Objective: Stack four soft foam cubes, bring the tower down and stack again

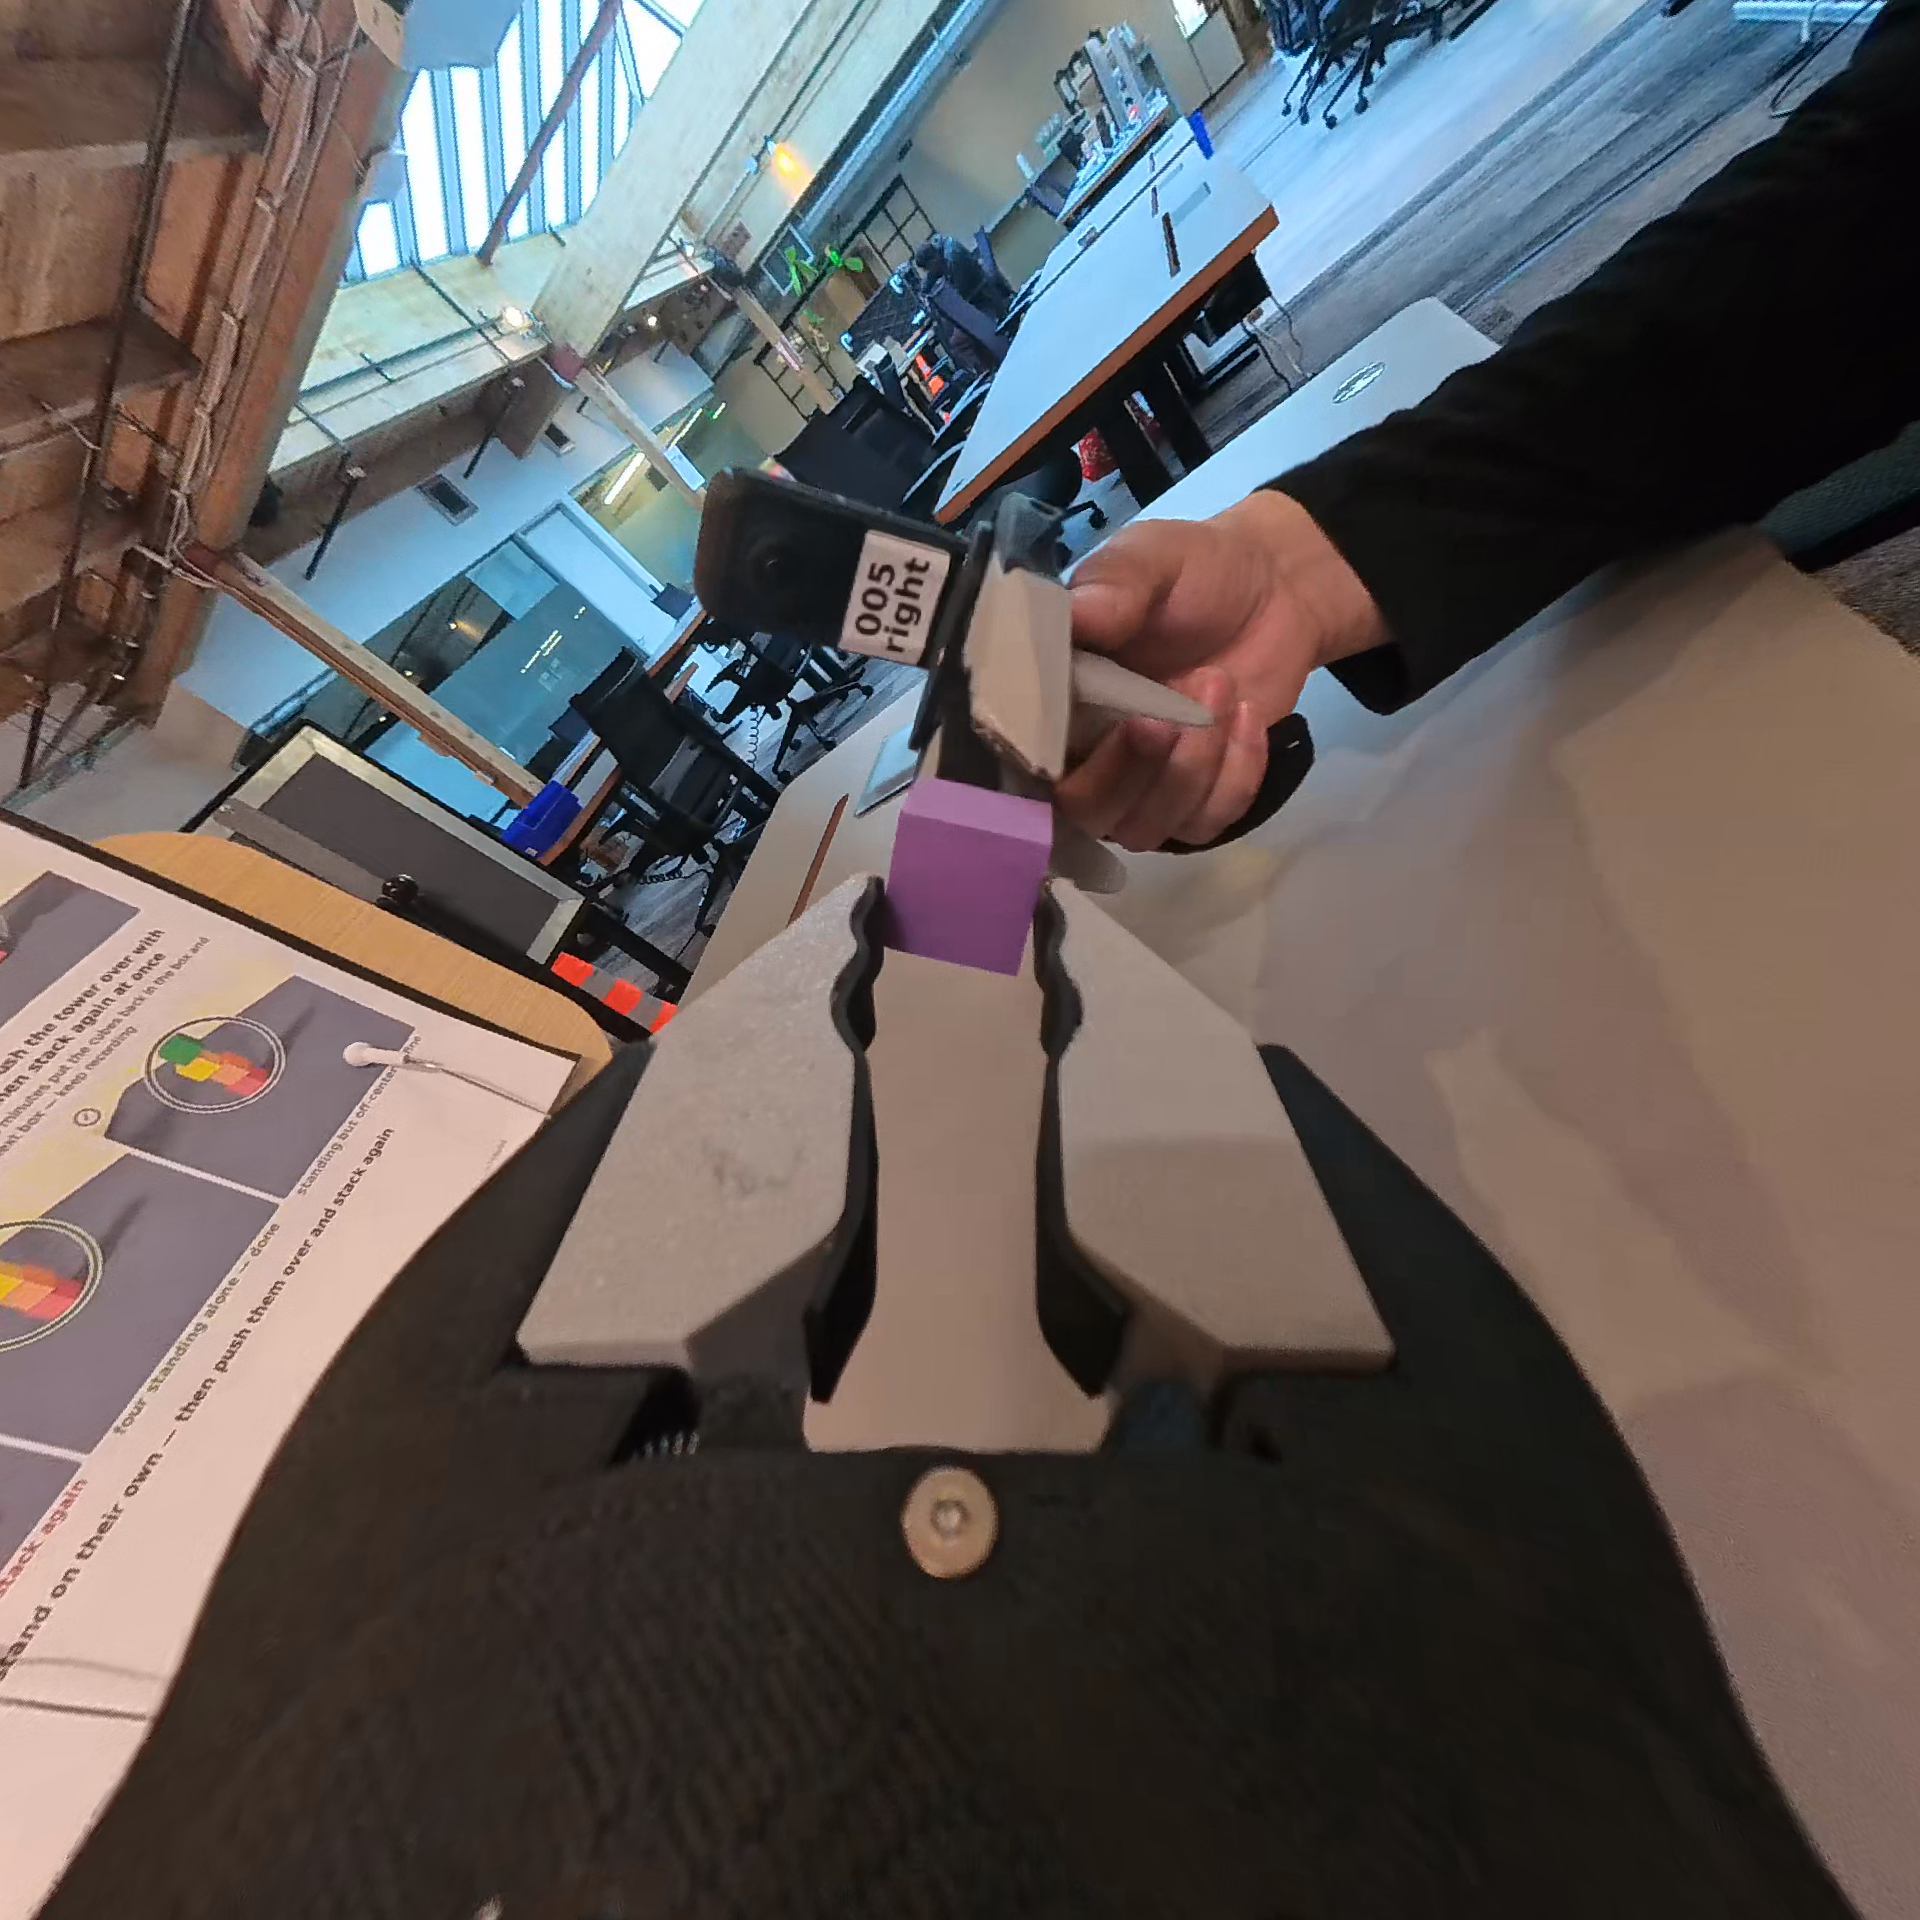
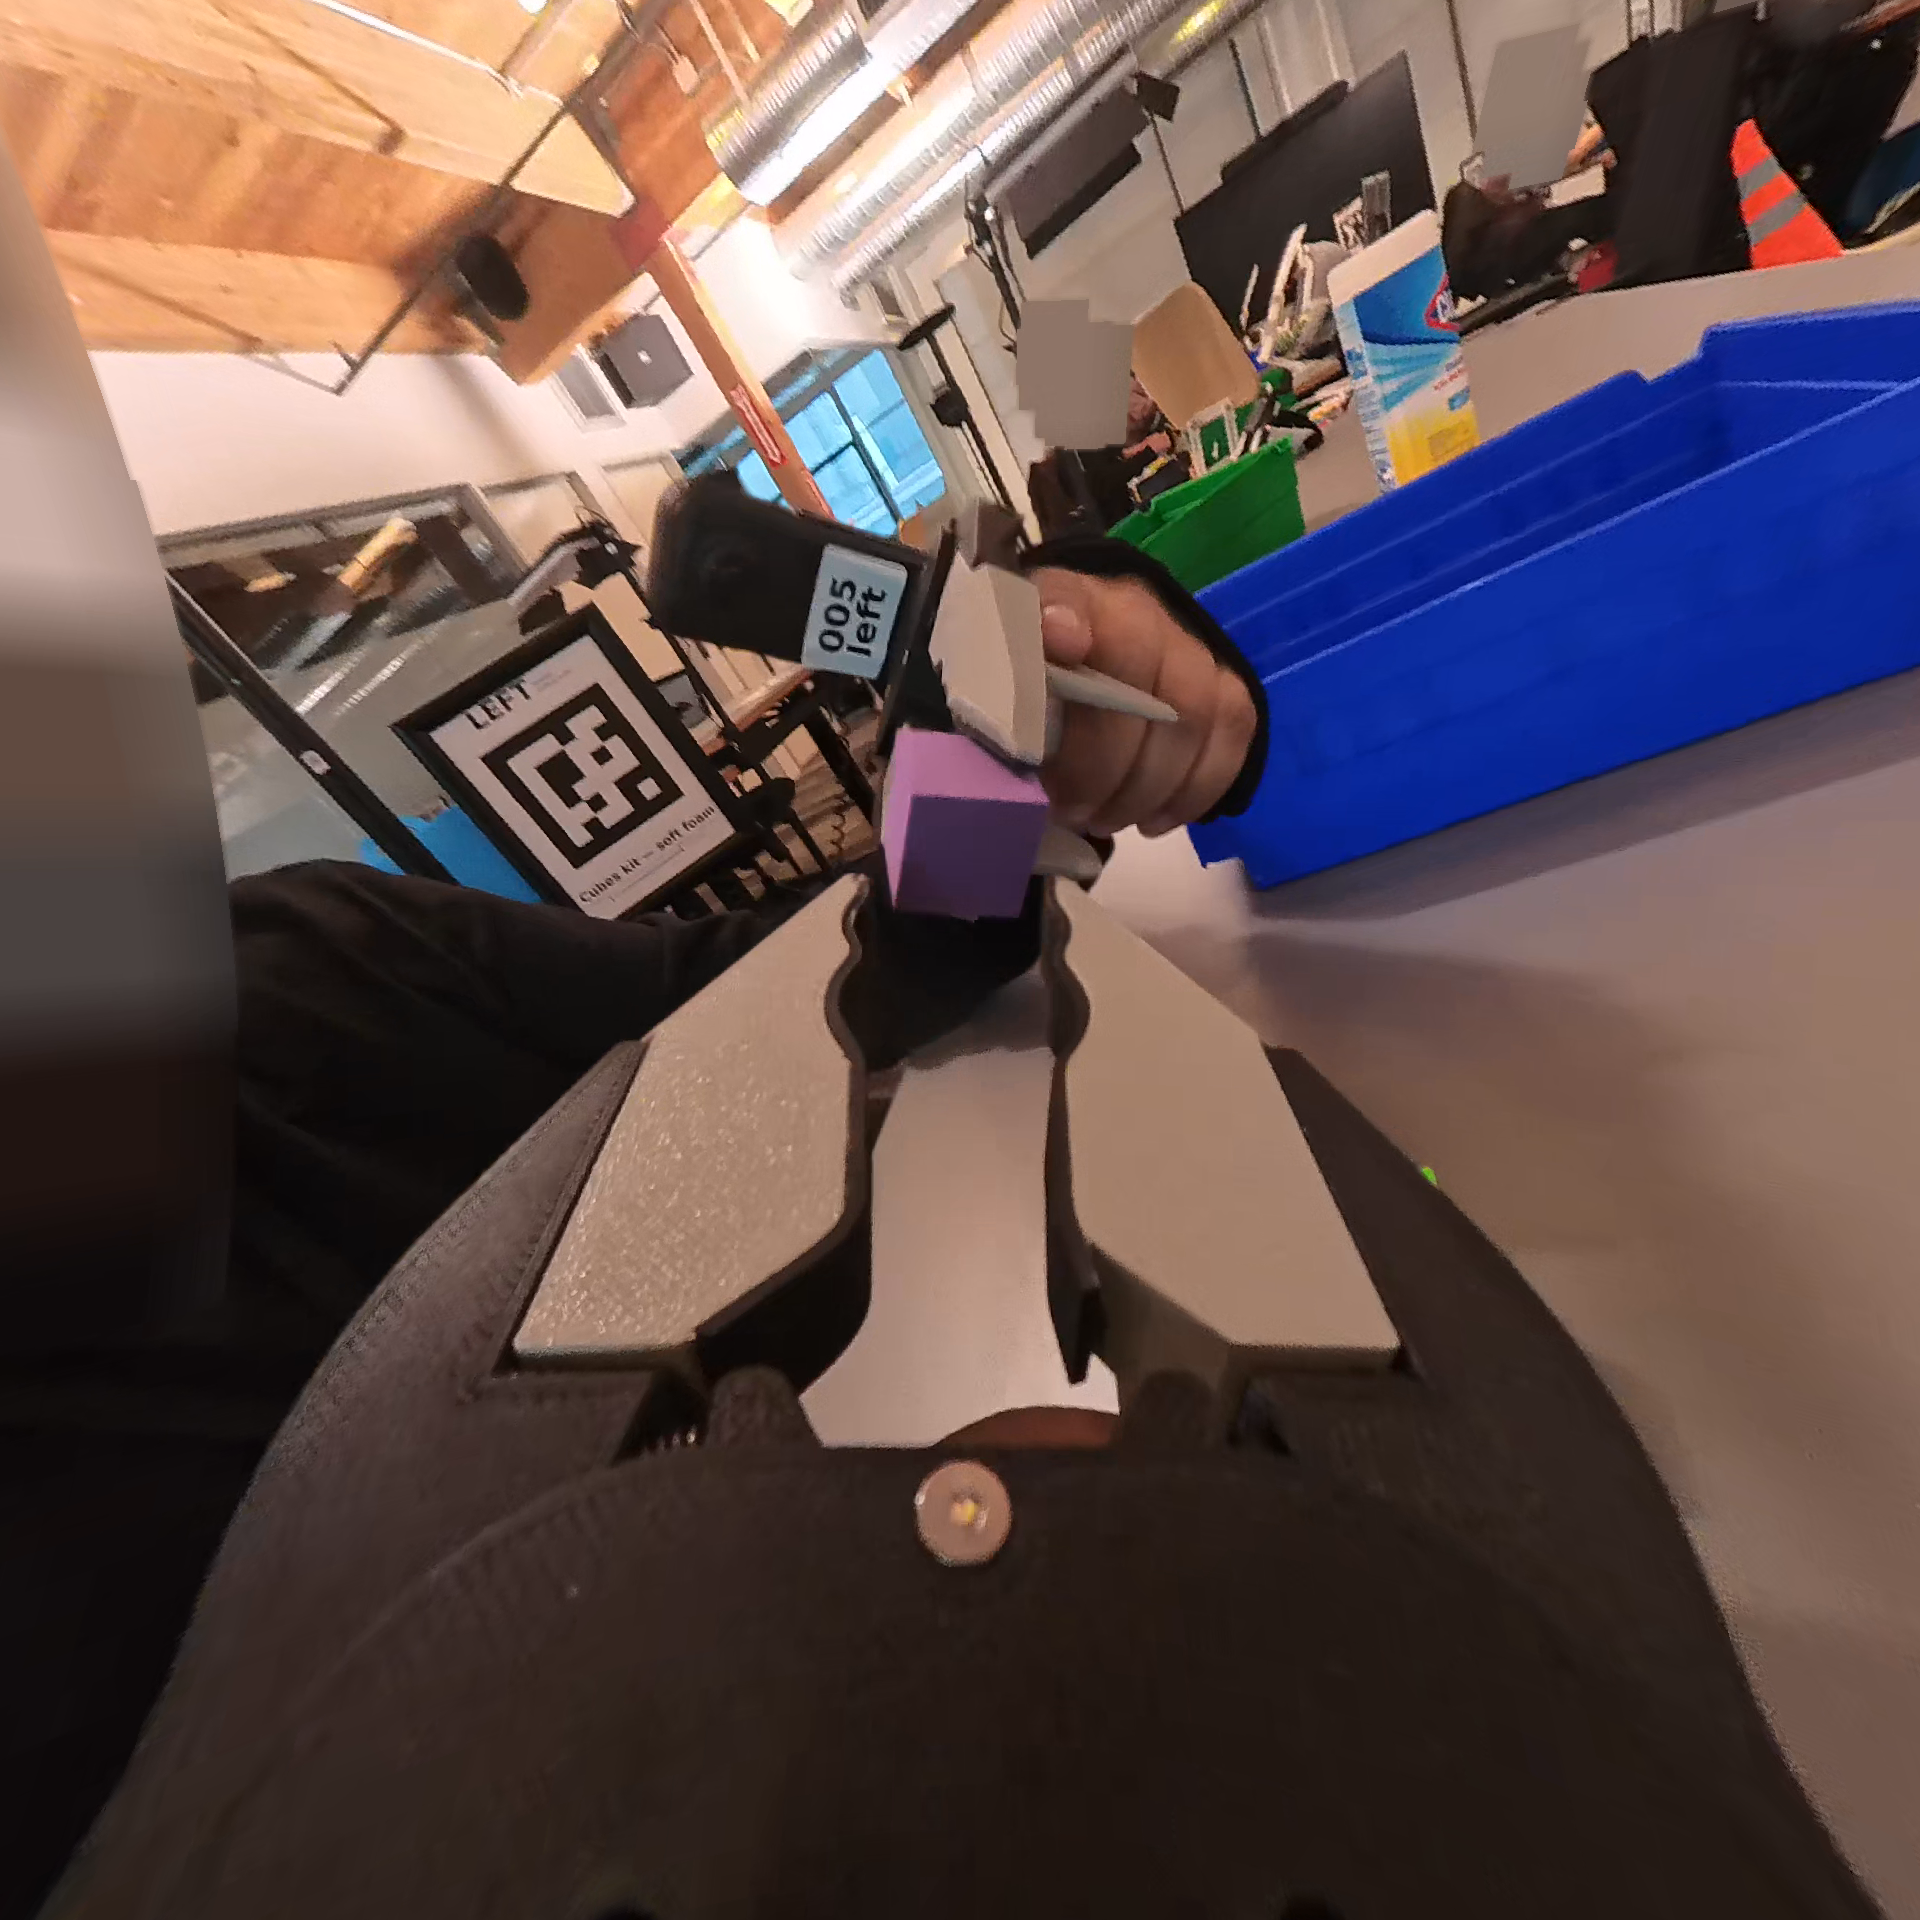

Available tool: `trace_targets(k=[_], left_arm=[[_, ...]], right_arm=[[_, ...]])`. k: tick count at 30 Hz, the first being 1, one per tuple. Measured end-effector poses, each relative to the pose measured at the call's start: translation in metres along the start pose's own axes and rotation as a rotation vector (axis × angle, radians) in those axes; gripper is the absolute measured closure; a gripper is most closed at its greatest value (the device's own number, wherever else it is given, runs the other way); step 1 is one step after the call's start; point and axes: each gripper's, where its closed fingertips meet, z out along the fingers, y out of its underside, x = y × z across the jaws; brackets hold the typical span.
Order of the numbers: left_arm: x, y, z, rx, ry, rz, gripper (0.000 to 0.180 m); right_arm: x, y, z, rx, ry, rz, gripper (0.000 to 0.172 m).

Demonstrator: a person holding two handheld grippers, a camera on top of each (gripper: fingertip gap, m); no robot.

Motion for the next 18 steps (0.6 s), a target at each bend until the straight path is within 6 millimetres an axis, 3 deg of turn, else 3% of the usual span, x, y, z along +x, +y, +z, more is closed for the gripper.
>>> trace_targets(k=[12, 18], left_arm=[[-0.008, 0.004, -0.003, -0.010, -0.074, -0.012, 0.153], [-0.008, 0.032, -0.005, -0.114, -0.081, -0.119, 0.148]], right_arm=[[0.007, -0.012, 0.013, -0.004, 0.015, -0.005, 0.147], [0.013, -0.020, 0.003, -0.053, 0.073, -0.083, 0.148]])
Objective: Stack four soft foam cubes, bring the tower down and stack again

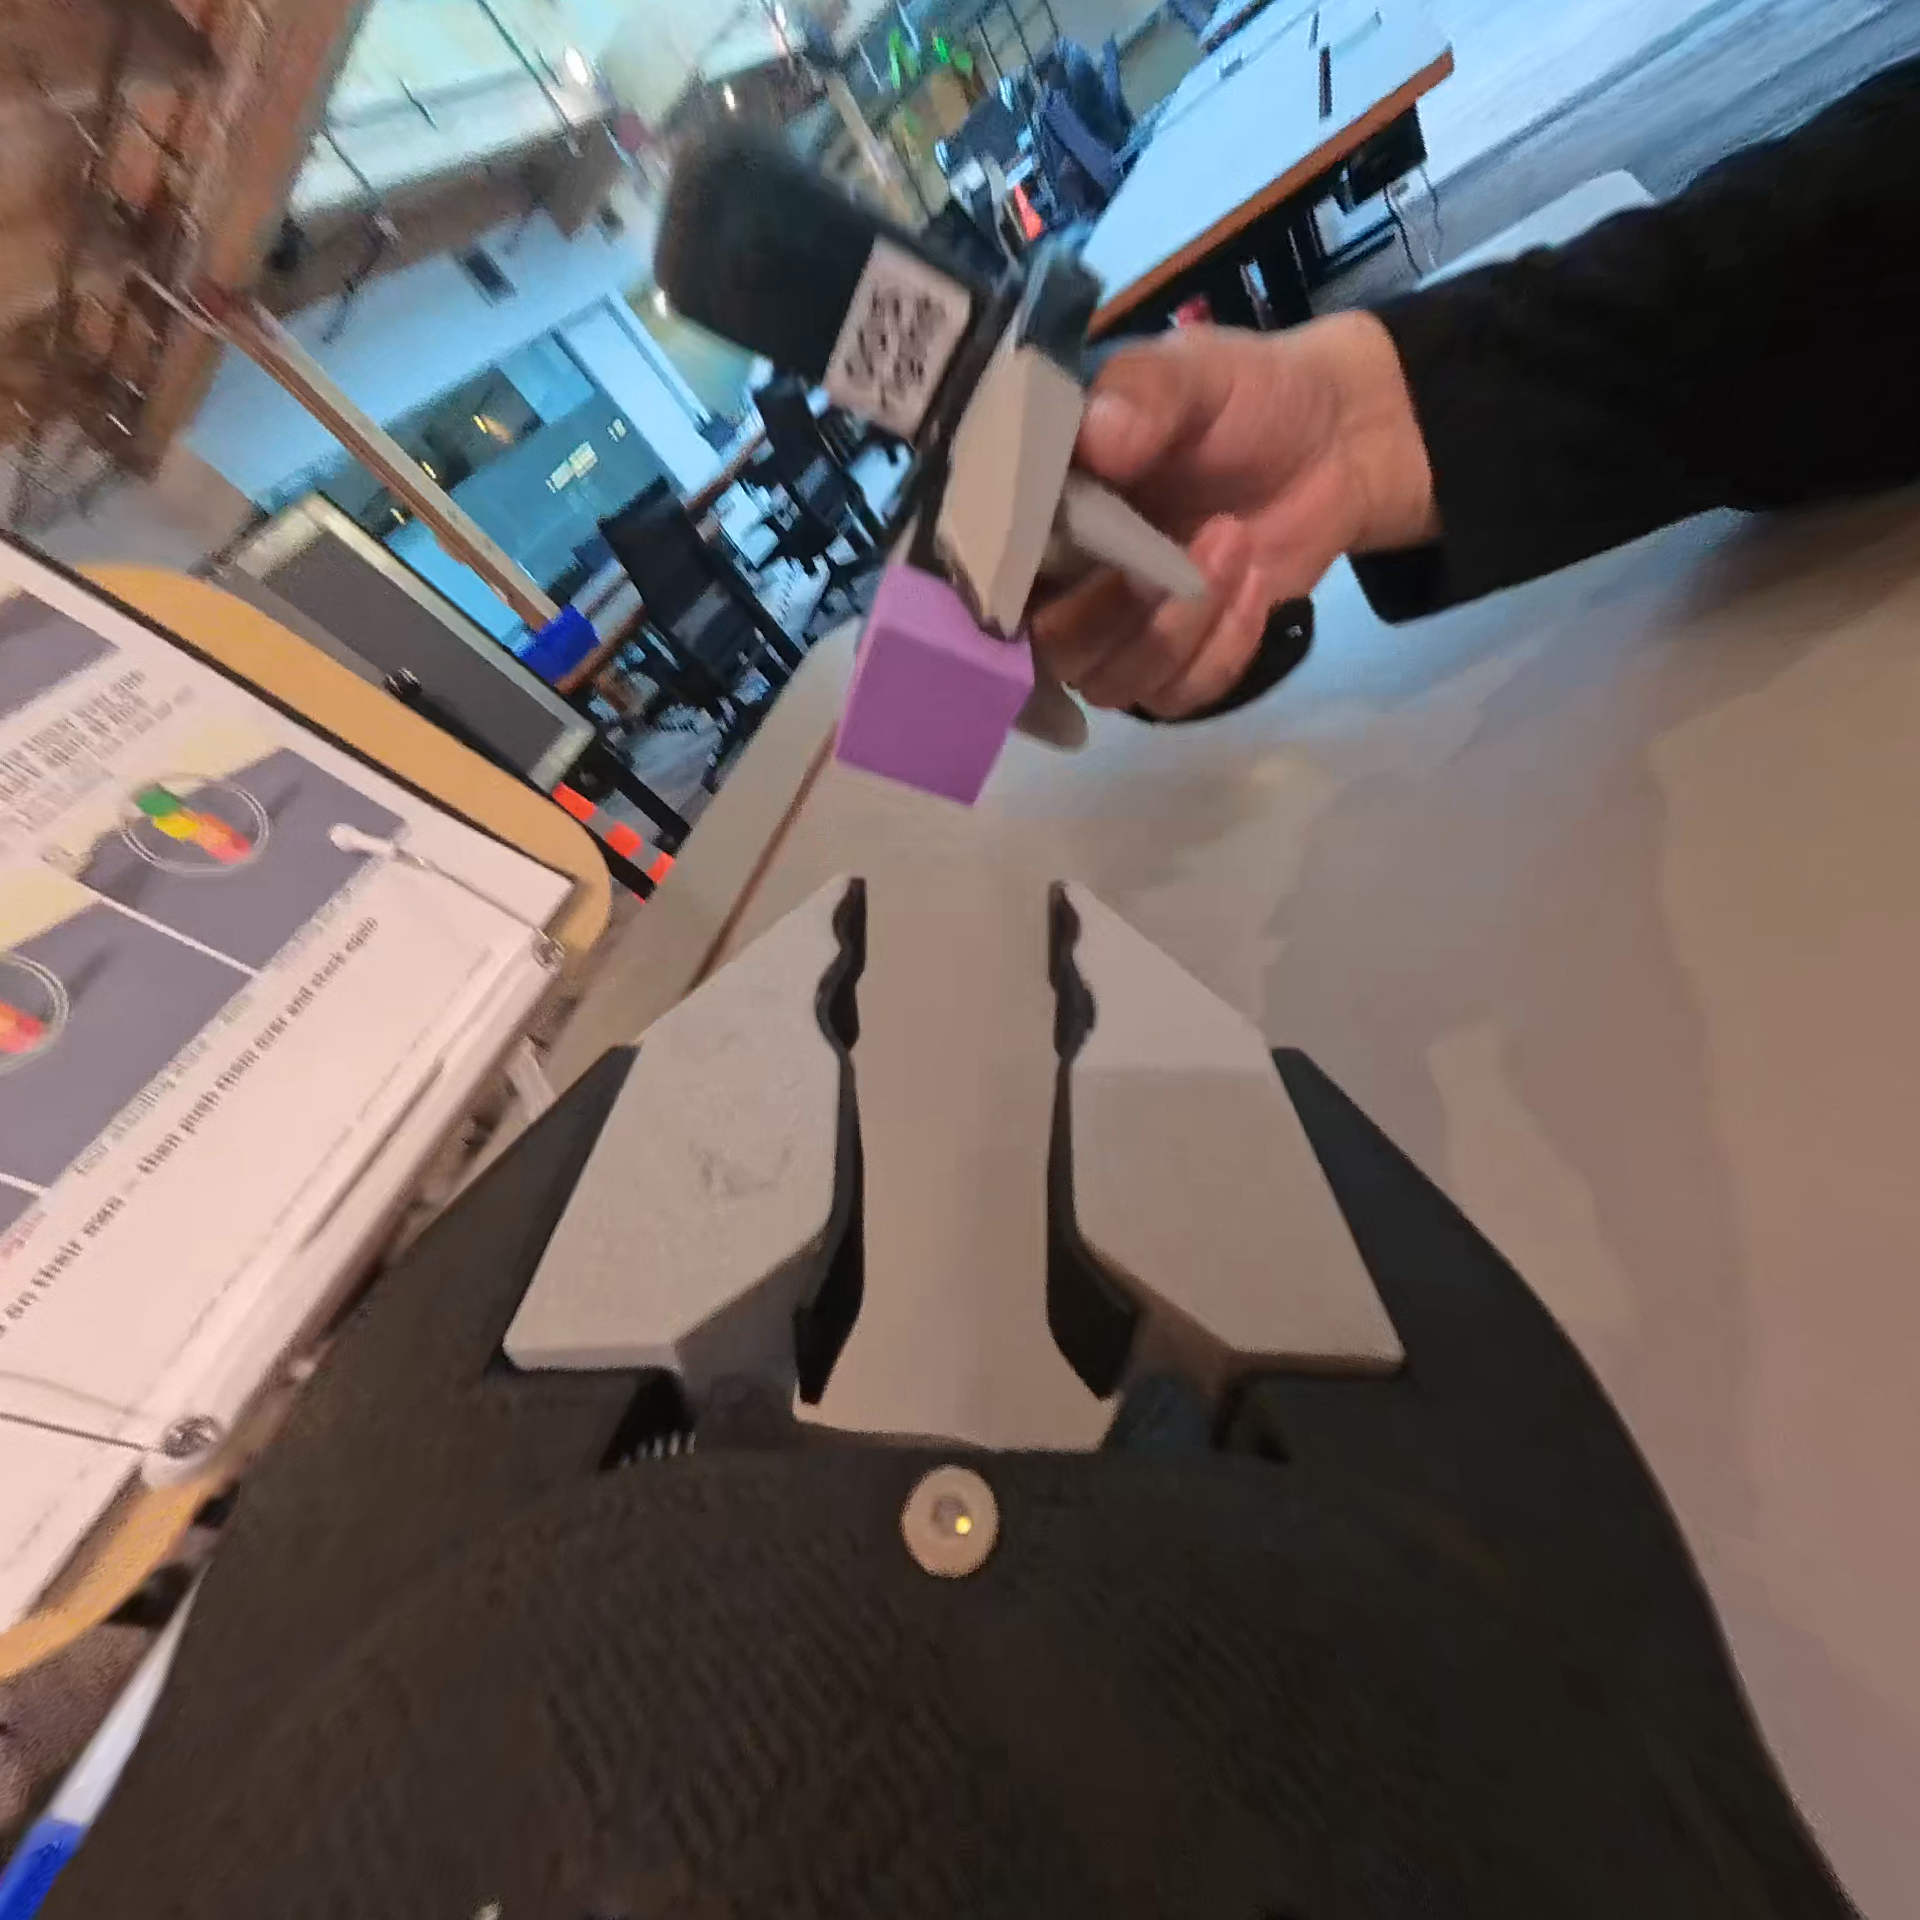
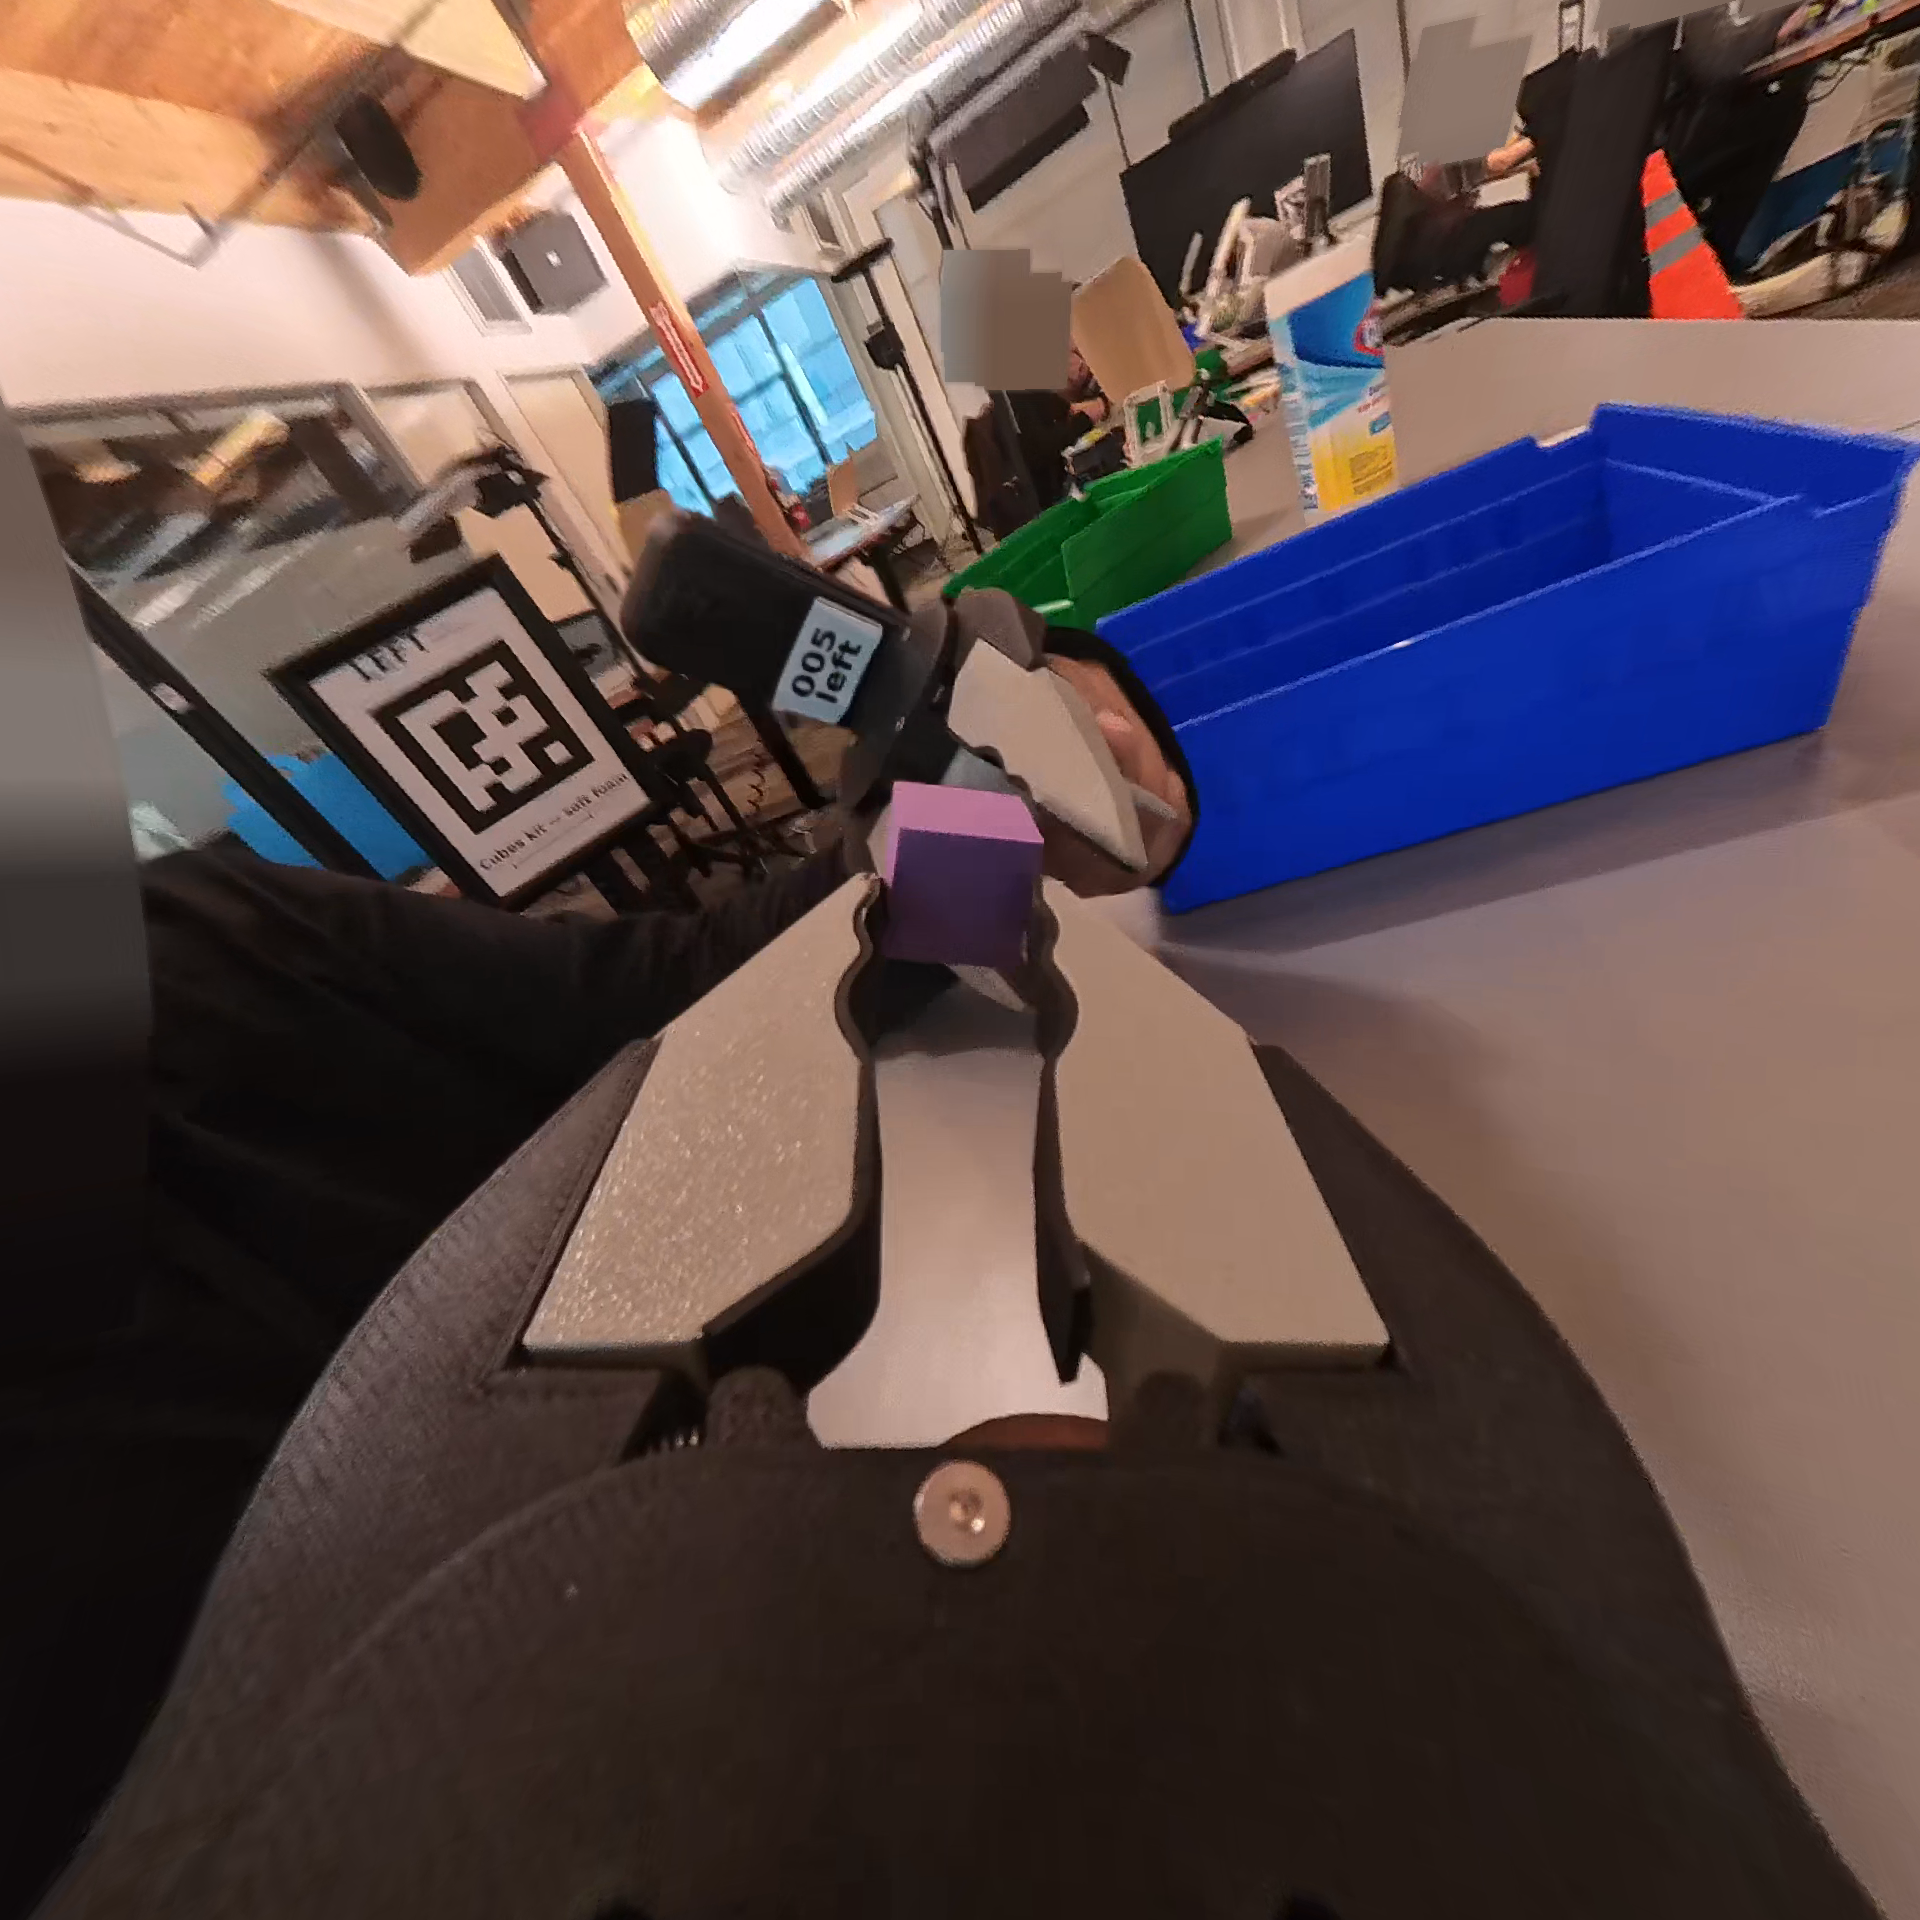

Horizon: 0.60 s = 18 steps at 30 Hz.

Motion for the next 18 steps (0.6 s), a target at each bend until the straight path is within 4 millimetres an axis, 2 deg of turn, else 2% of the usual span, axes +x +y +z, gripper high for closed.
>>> trace_targets(k=[2, 3, 8, 14, 18], left_arm=[[0.000, 0.009, 0.000, -0.034, 0.022, -0.054, 0.146], [-0.002, 0.013, 0.000, -0.052, 0.022, -0.079, 0.137], [-0.015, 0.033, 0.003, -0.167, -0.041, -0.137, 0.141], [-0.004, 0.054, 0.009, -0.271, 0.016, -0.190, 0.136], [0.021, 0.066, 0.006, -0.326, 0.161, -0.244, 0.123]], right_arm=[[0.005, 0.001, -0.008, -0.049, 0.061, -0.055, 0.148], [0.010, 0.005, -0.011, -0.093, 0.103, -0.080, 0.148], [0.039, 0.034, -0.023, -0.447, 0.315, -0.227, 0.148], [0.062, 0.060, -0.028, -0.921, 0.447, -0.365, 0.148], [0.066, 0.072, -0.022, -1.079, 0.432, -0.367, 0.148]])
